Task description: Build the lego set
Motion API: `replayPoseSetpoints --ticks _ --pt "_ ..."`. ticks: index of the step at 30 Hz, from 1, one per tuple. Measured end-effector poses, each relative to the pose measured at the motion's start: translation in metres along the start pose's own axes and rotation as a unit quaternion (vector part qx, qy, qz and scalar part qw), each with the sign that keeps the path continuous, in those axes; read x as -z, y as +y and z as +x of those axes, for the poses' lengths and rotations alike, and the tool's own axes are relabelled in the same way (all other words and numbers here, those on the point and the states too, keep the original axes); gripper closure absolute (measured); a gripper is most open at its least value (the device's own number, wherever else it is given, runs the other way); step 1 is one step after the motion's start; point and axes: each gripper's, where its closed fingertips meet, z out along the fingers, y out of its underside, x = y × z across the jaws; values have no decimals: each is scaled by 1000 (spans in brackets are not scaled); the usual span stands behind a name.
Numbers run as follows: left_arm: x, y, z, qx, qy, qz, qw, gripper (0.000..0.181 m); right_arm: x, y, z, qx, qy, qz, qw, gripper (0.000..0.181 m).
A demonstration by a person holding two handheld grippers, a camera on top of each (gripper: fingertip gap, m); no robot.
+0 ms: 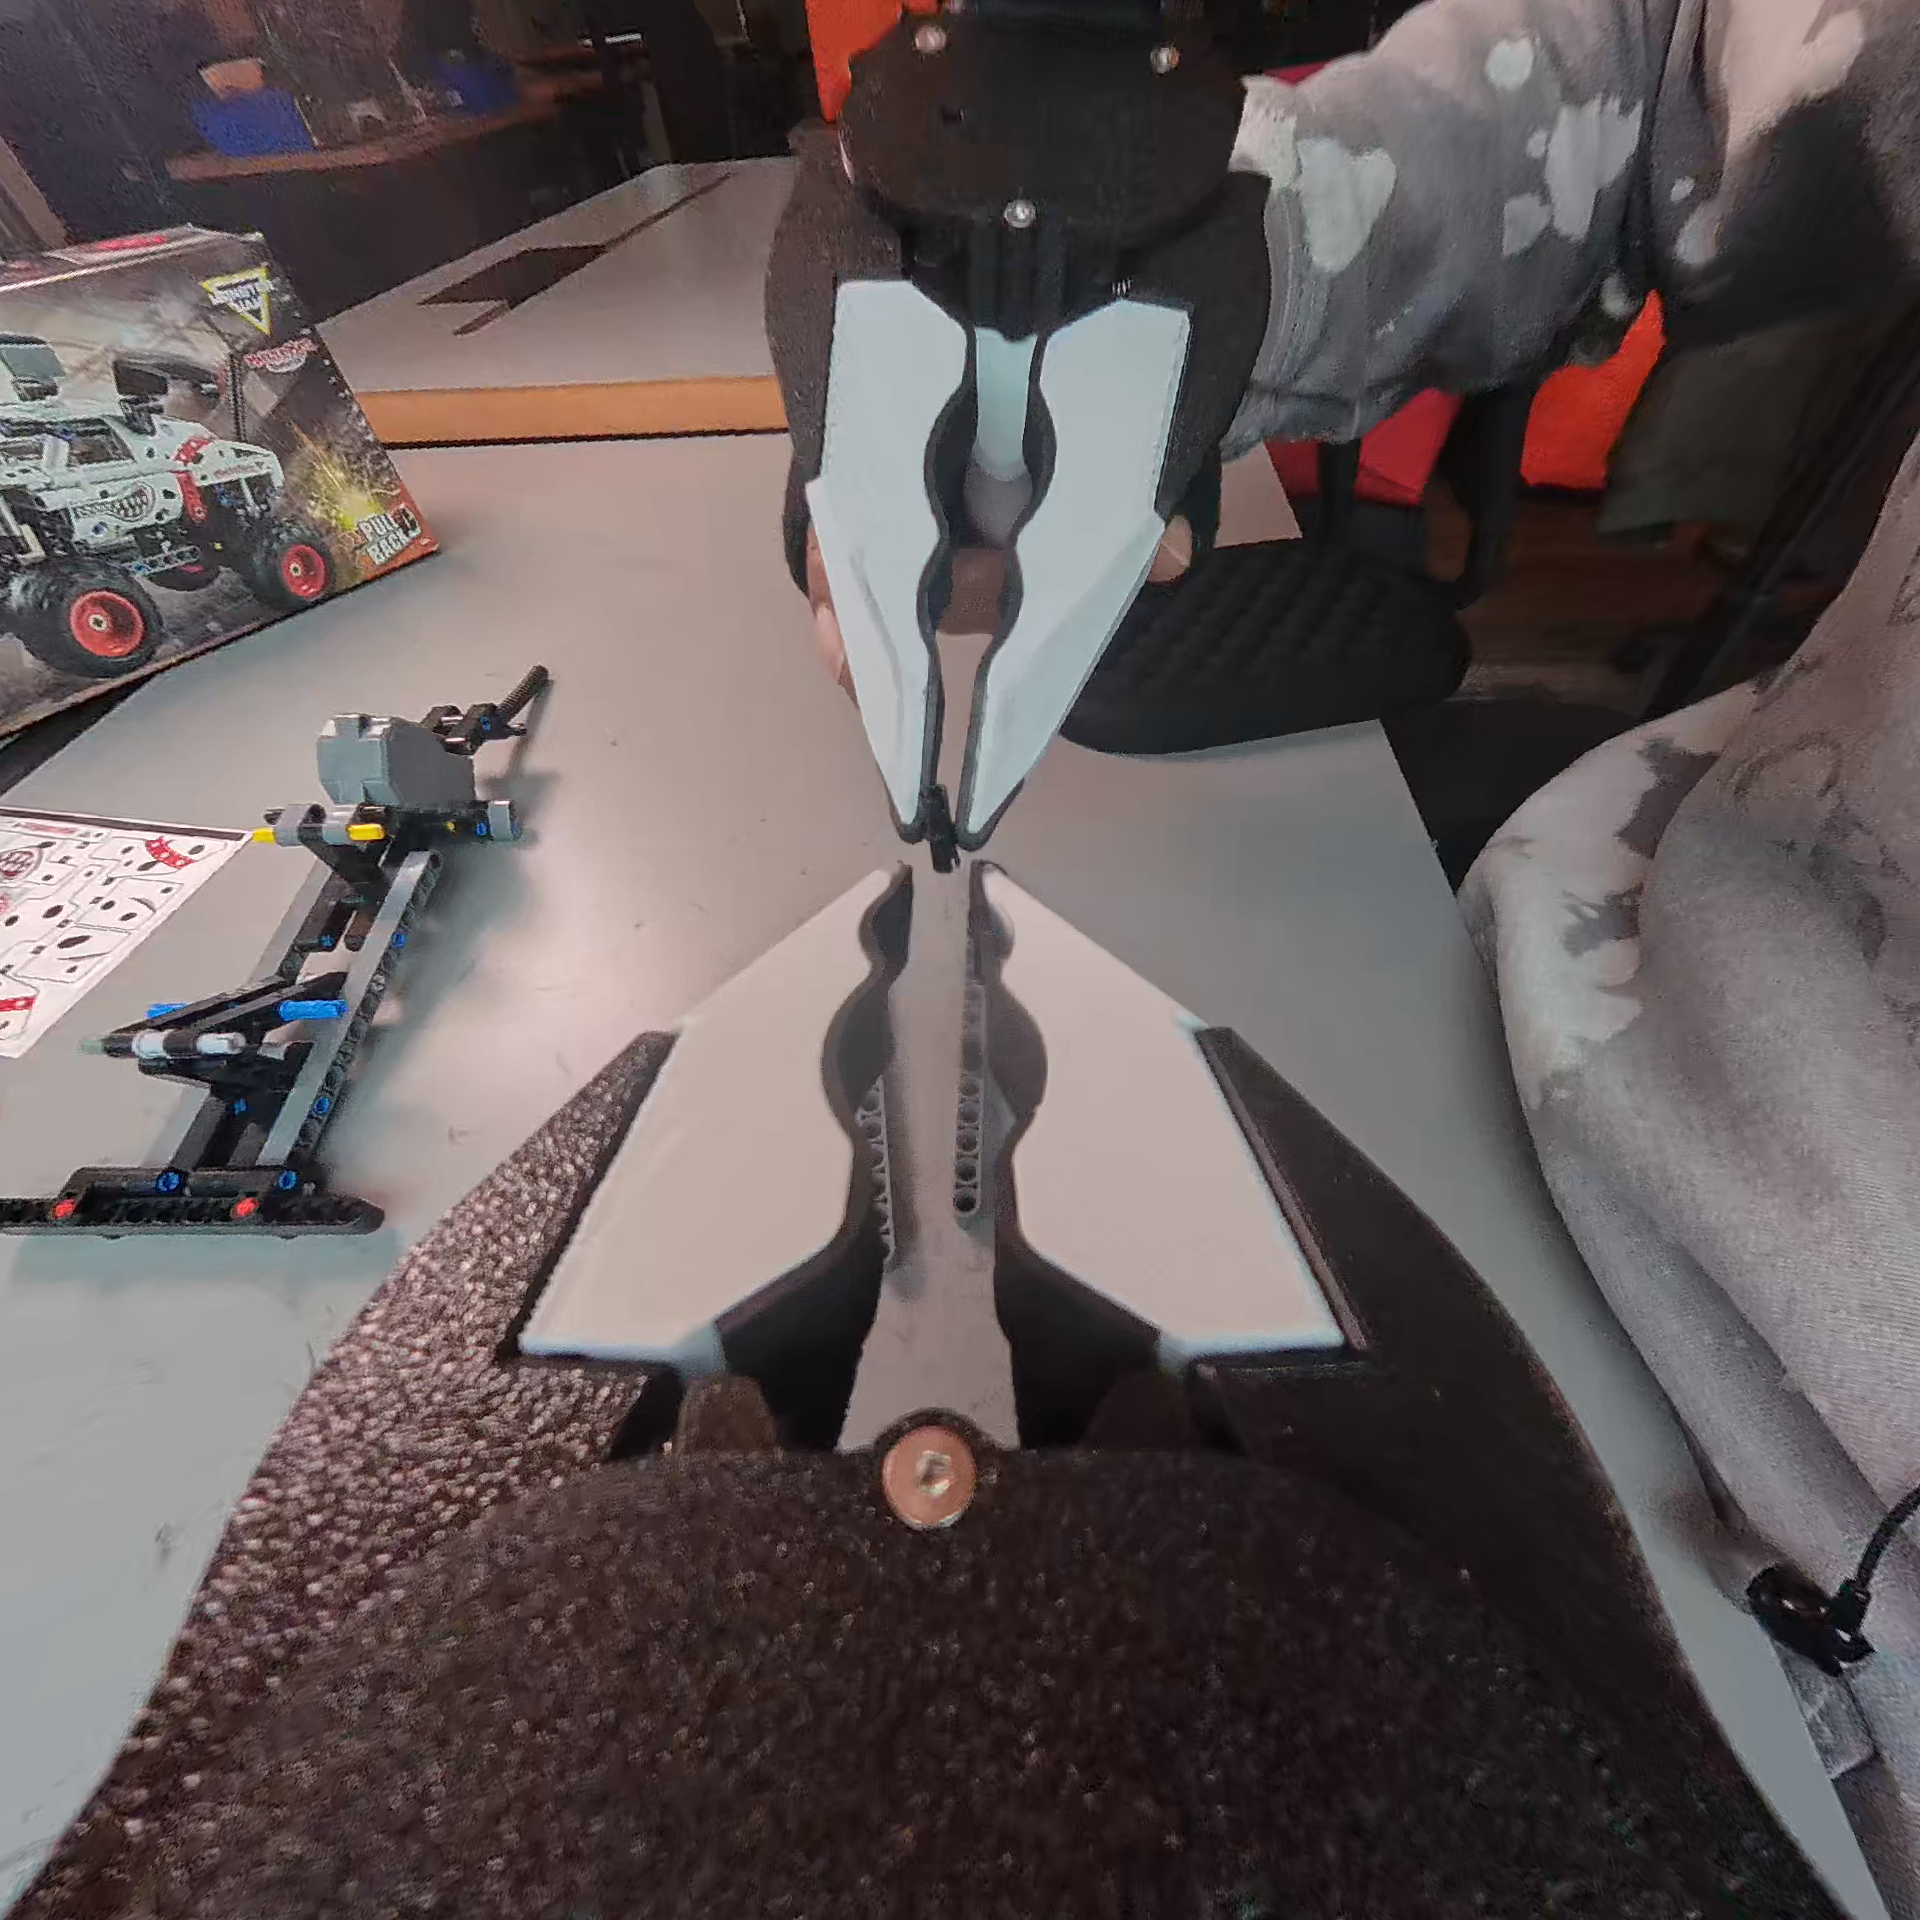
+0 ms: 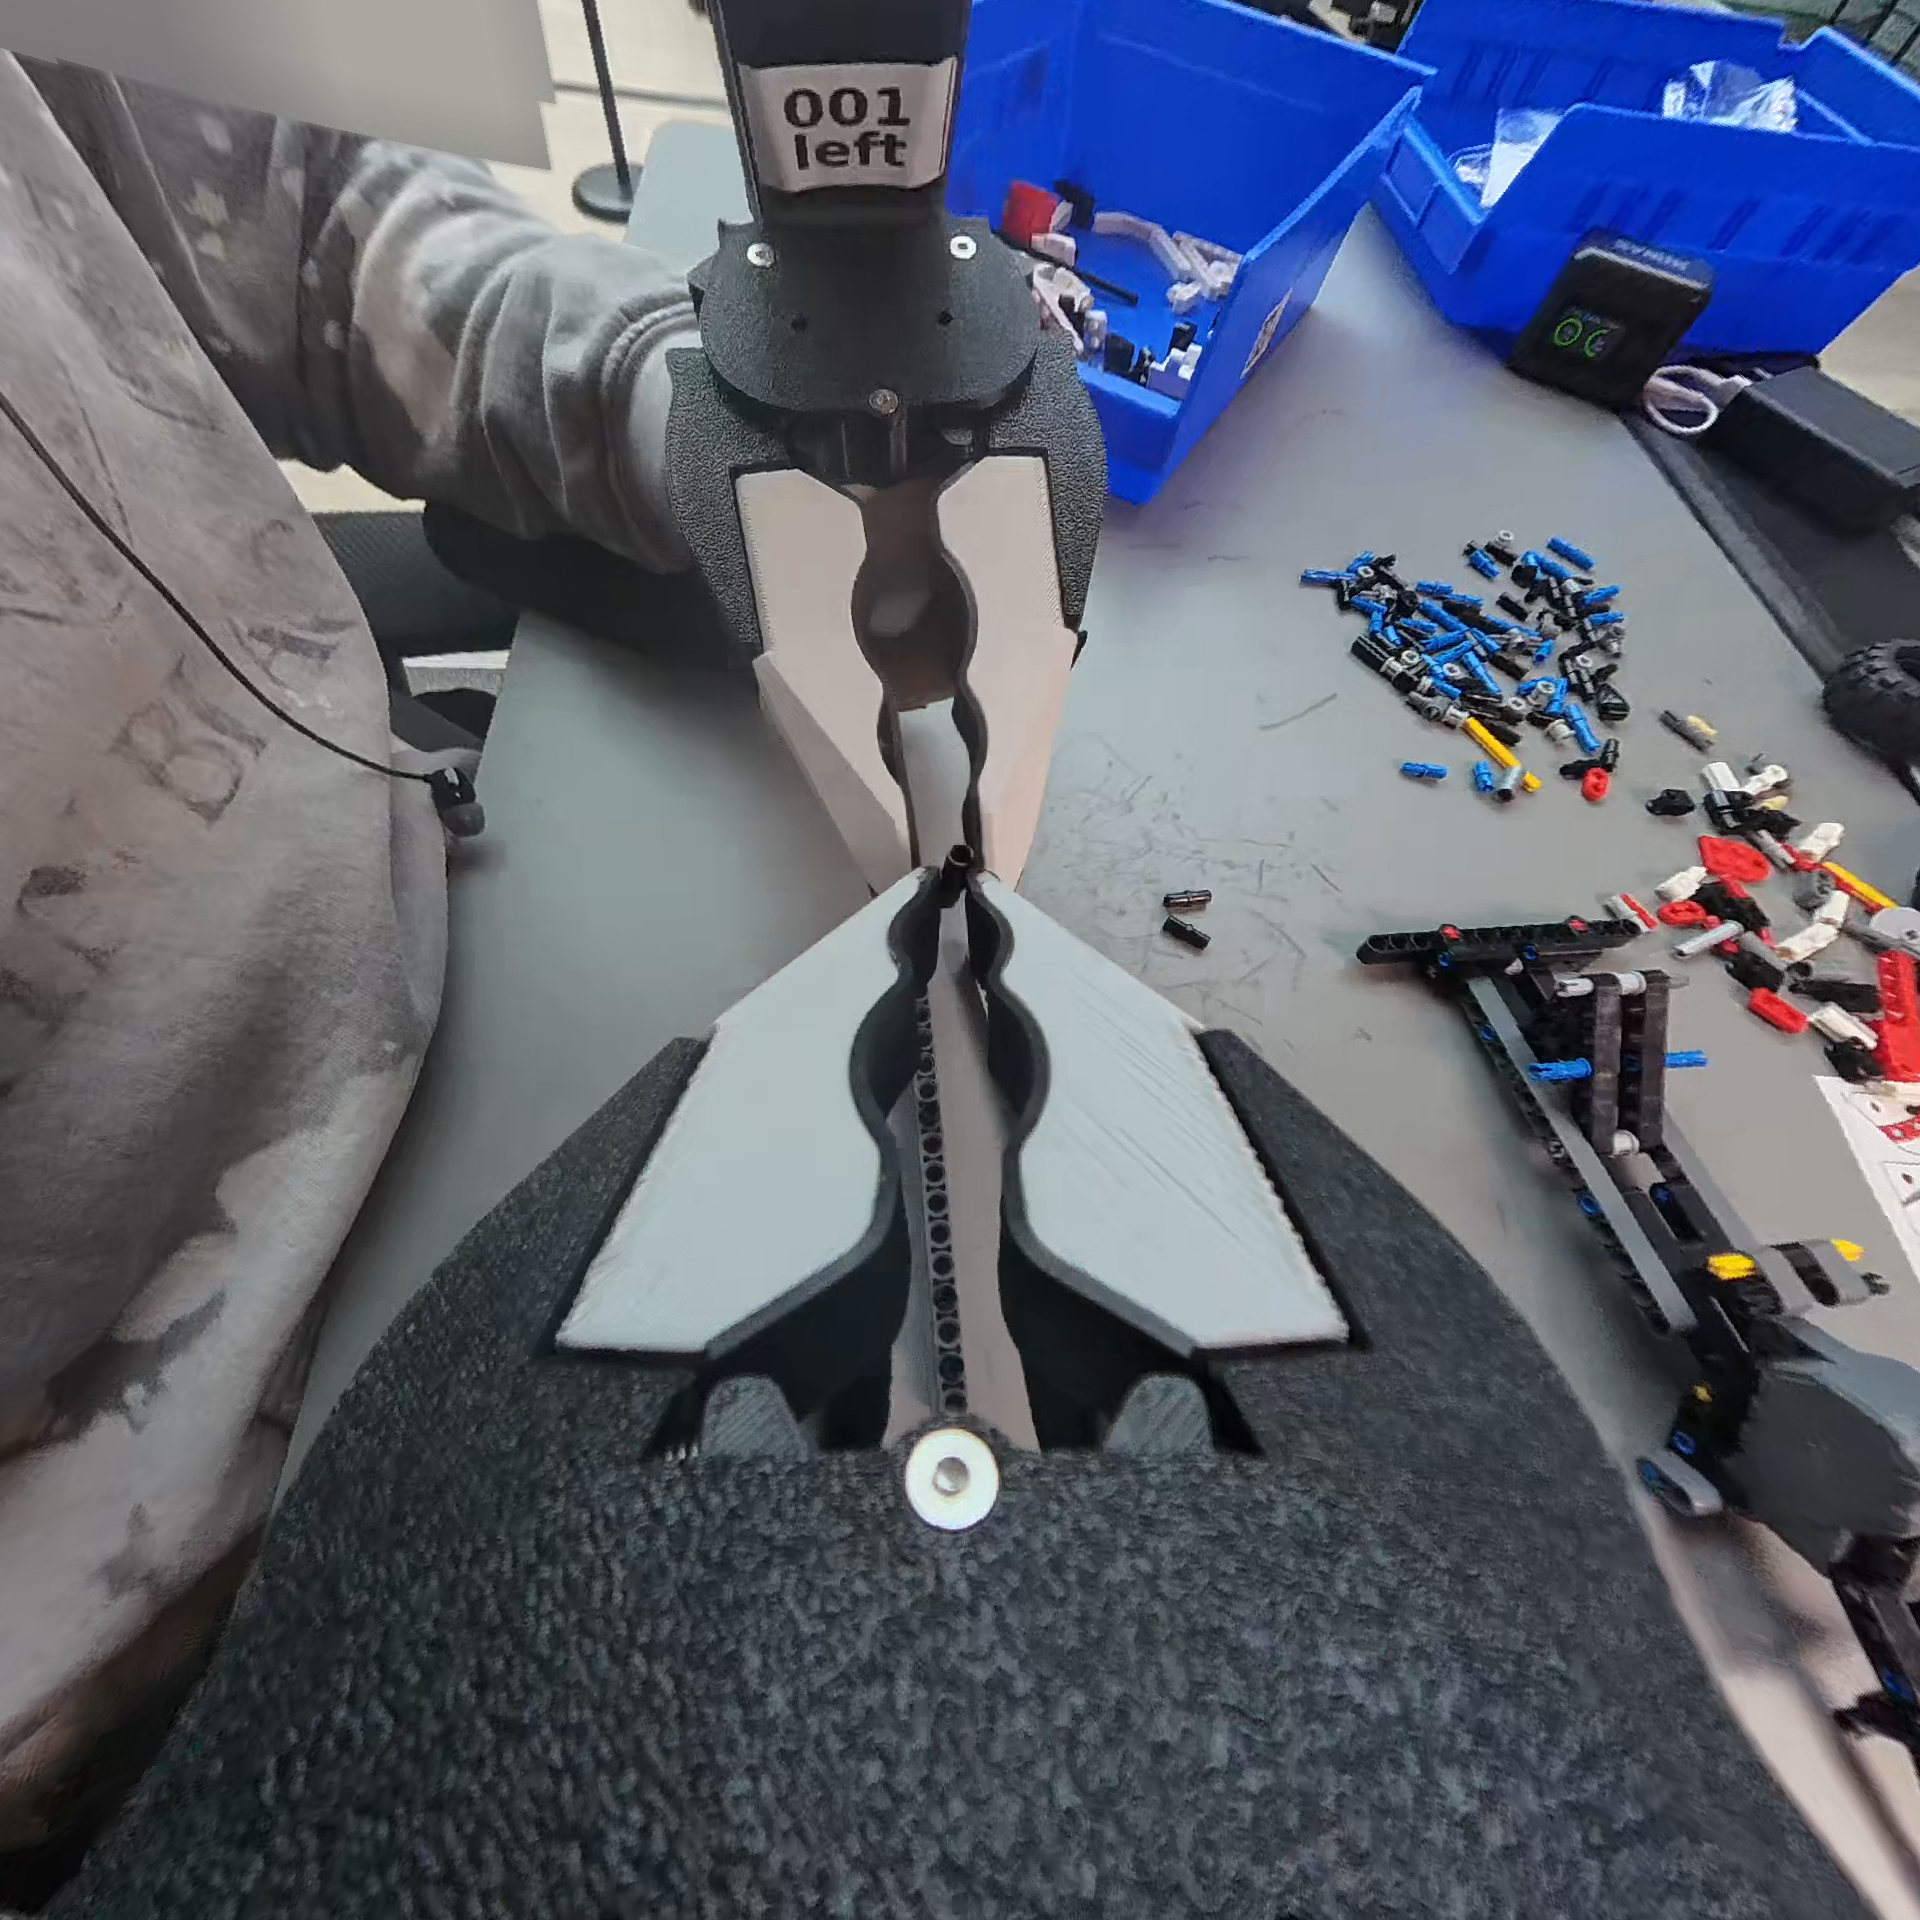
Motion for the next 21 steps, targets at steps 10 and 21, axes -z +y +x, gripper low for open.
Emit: replayPoseSetpoints --ticks 10,21 --pt "-1 0 7 10 27 -2 1000 176 -2 3 -7 -57 -36 36 997 177" --pt "-9 18 23 -9 67 -58 996 176 -5 22 -24 103 -73 -96 987 175"
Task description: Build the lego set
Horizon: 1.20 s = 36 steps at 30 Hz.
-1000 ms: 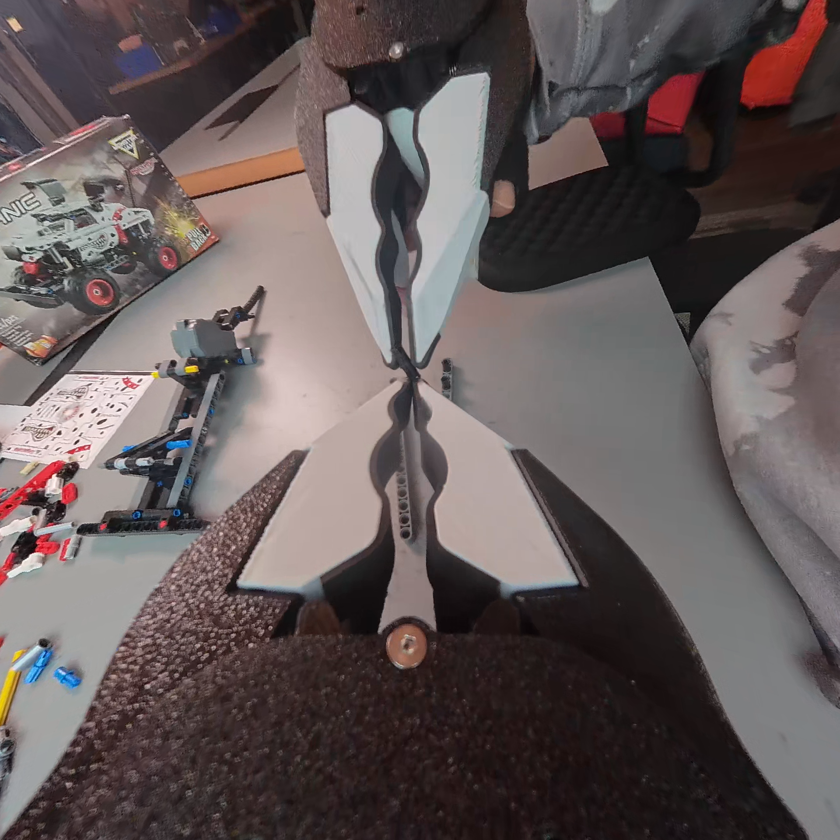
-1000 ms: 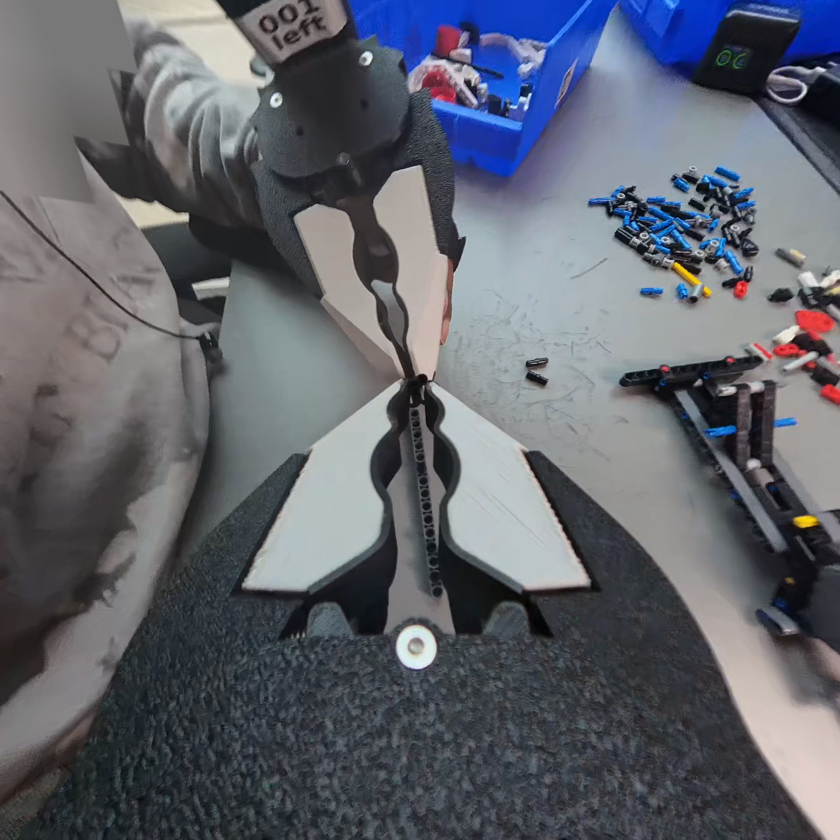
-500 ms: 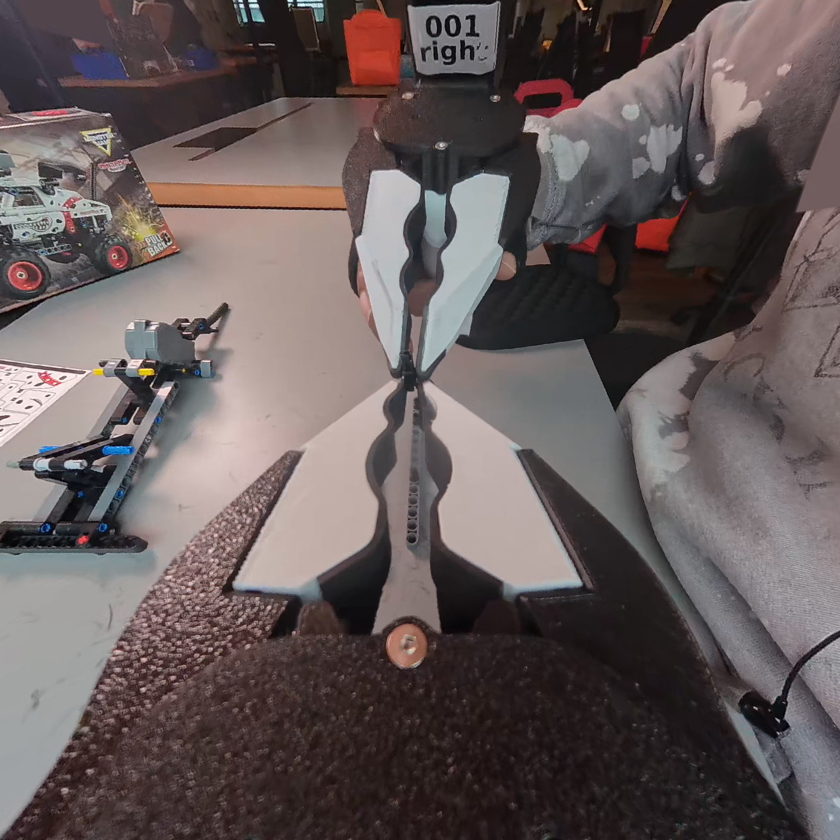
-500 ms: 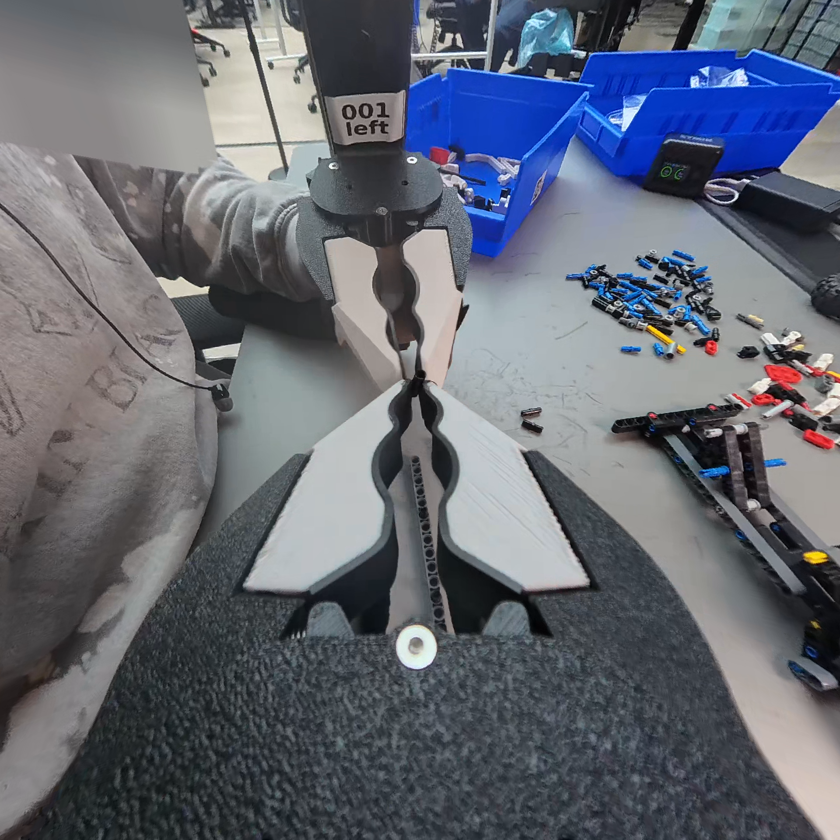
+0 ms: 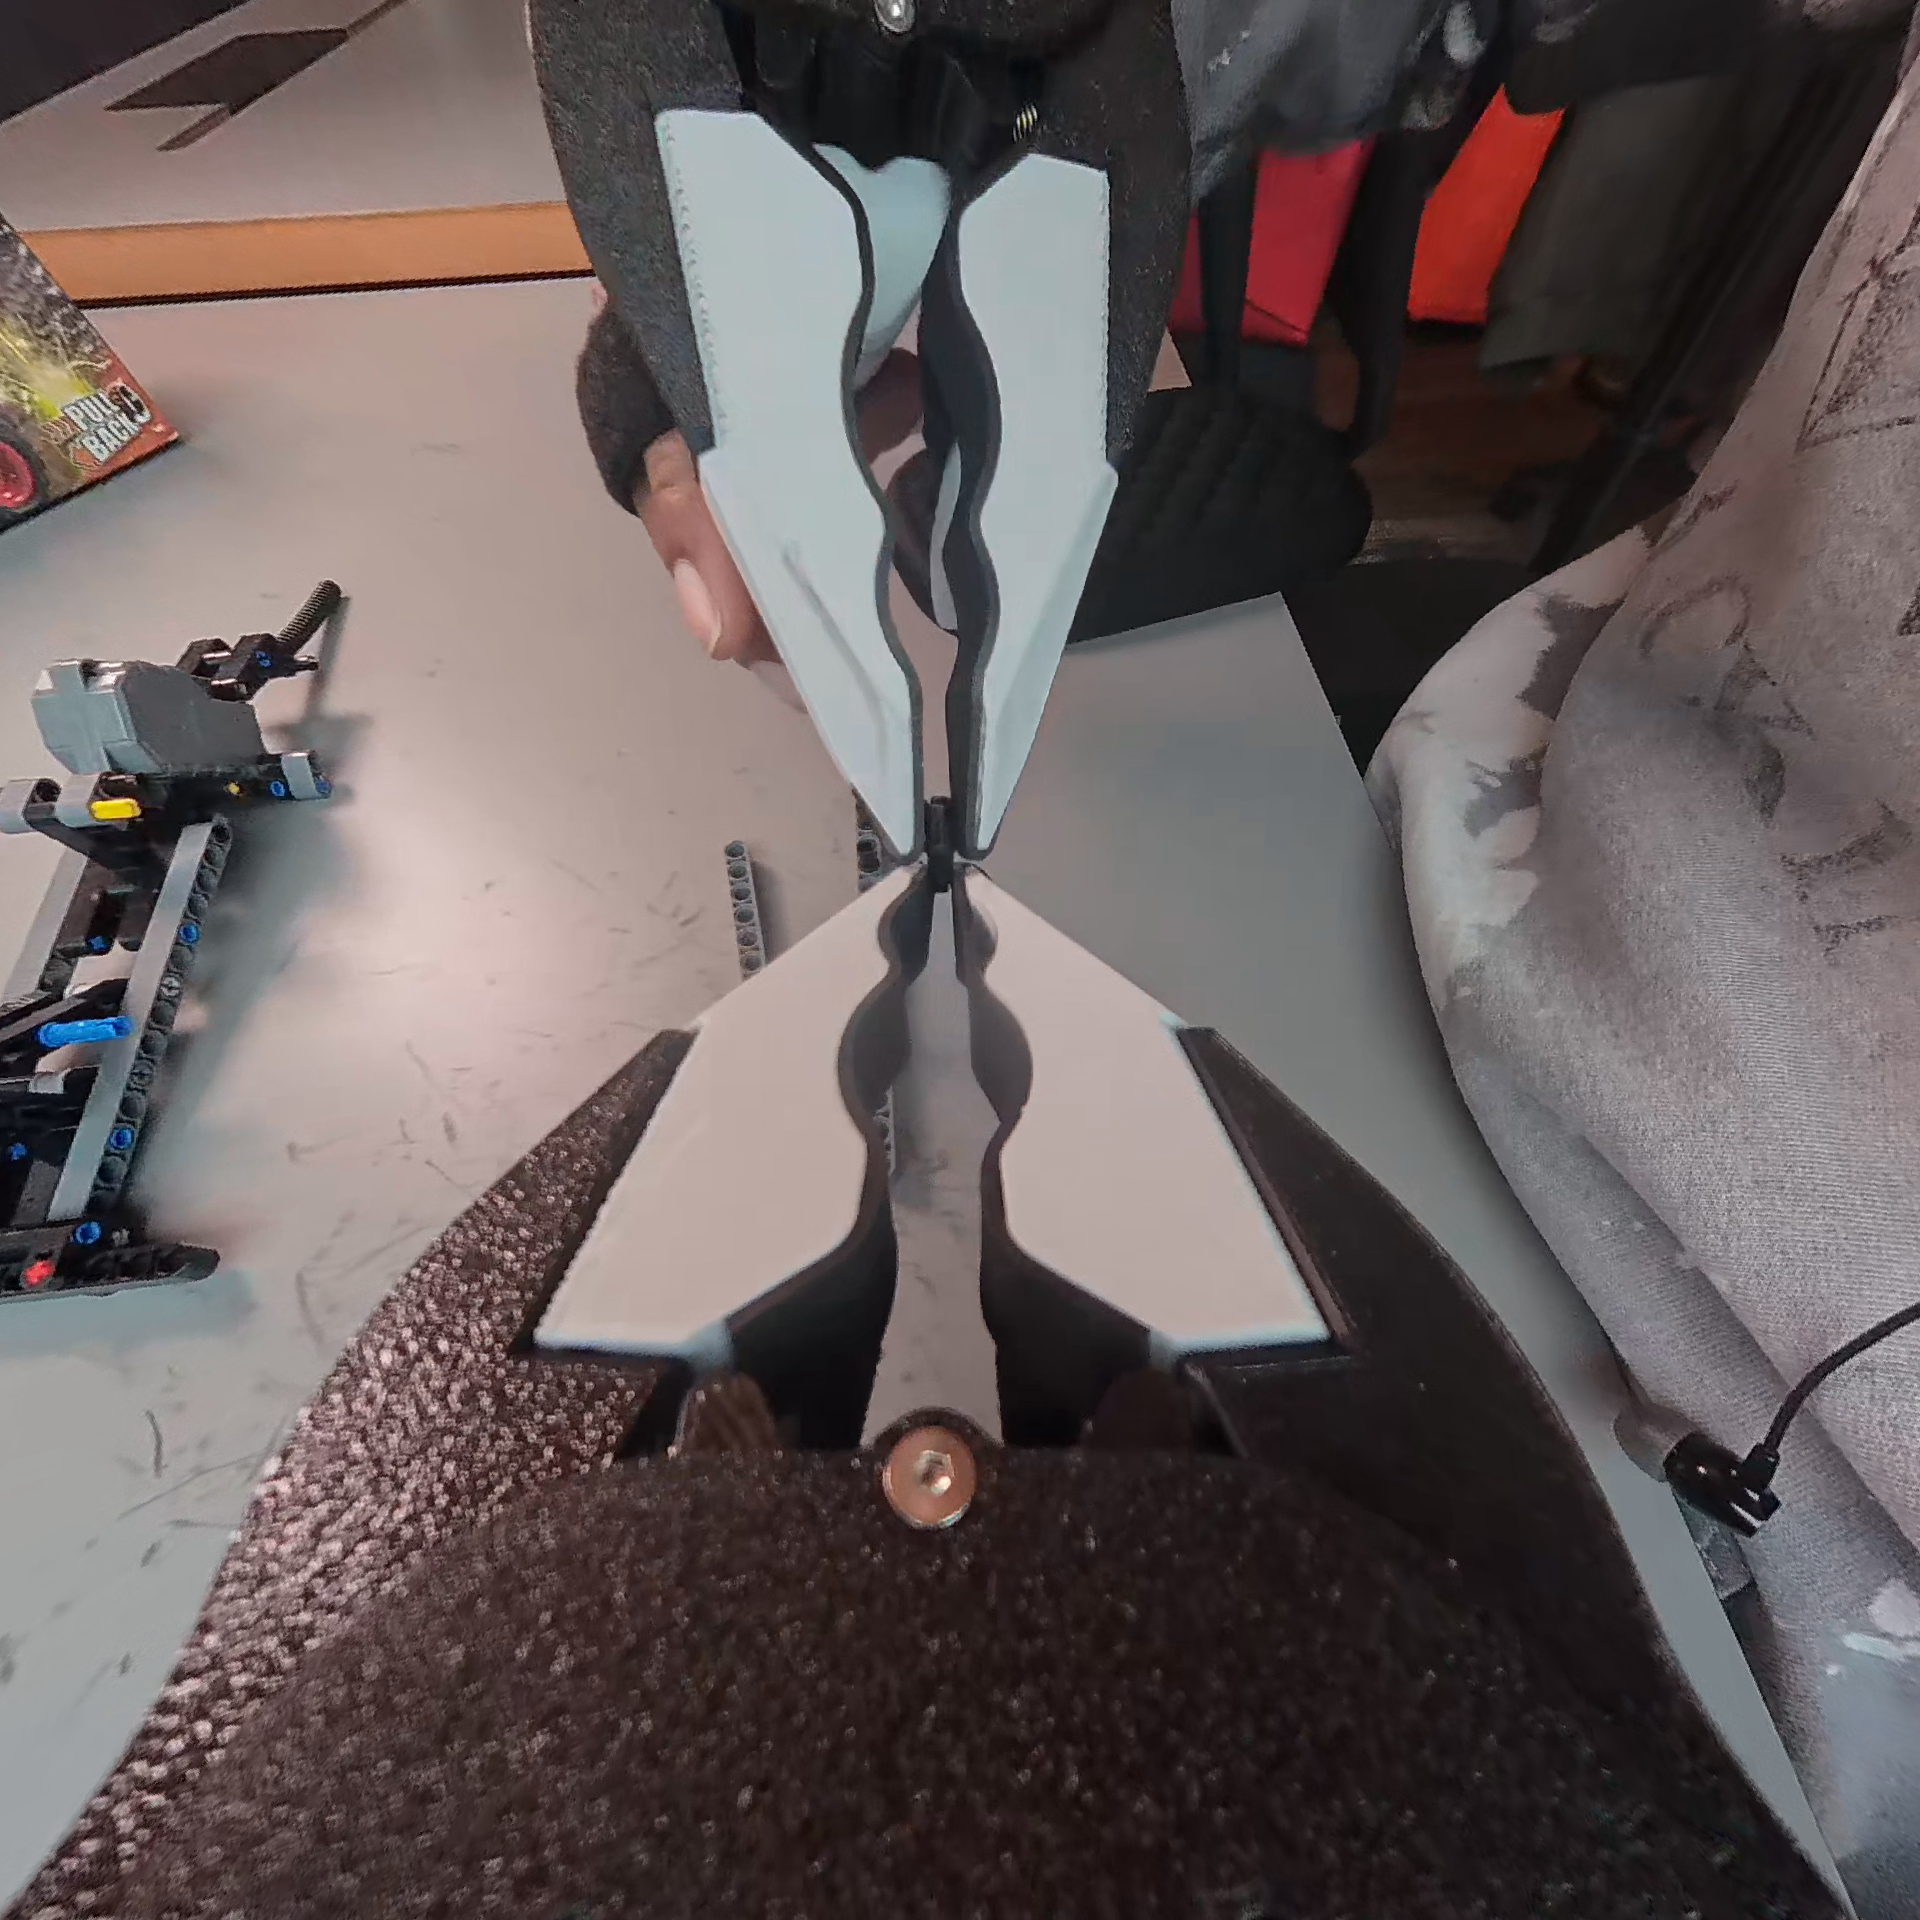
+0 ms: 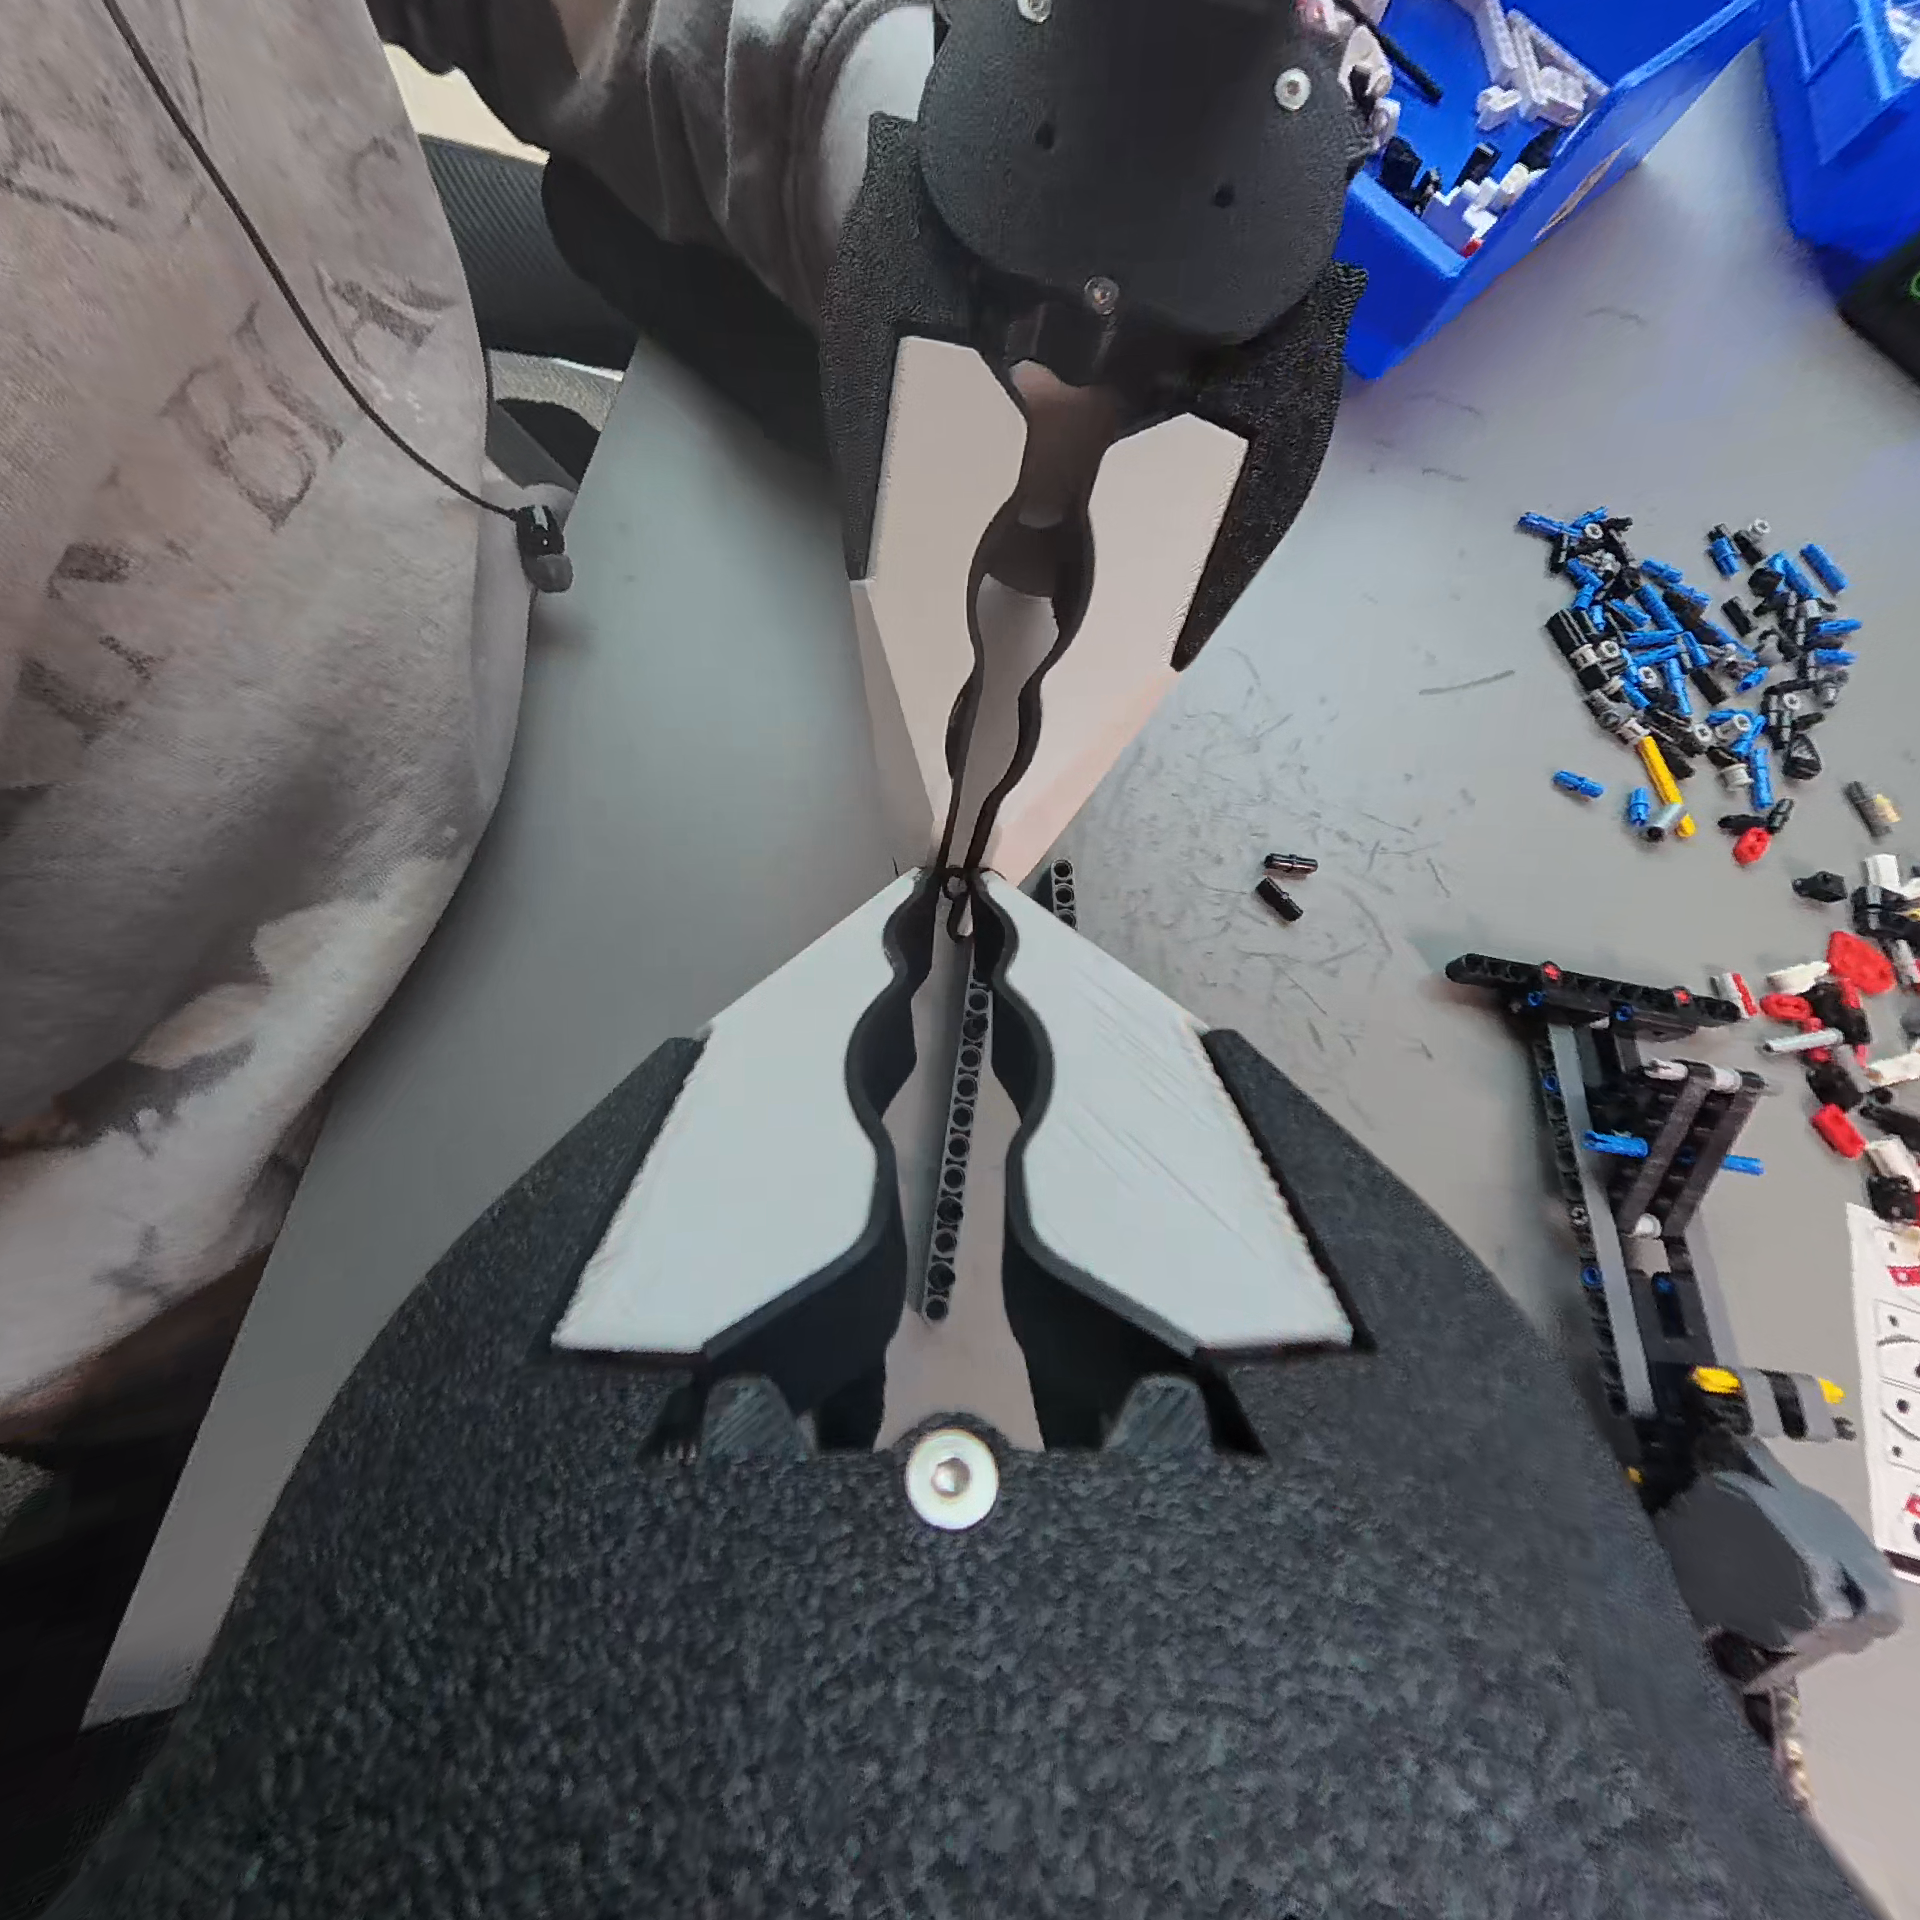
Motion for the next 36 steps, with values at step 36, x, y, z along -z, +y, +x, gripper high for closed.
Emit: replayPoseSetpoints --ticks 36 --pt "5 79 -39 39 -74 -195 977 172 -1 102 34 -21 -39 -290 956 177"
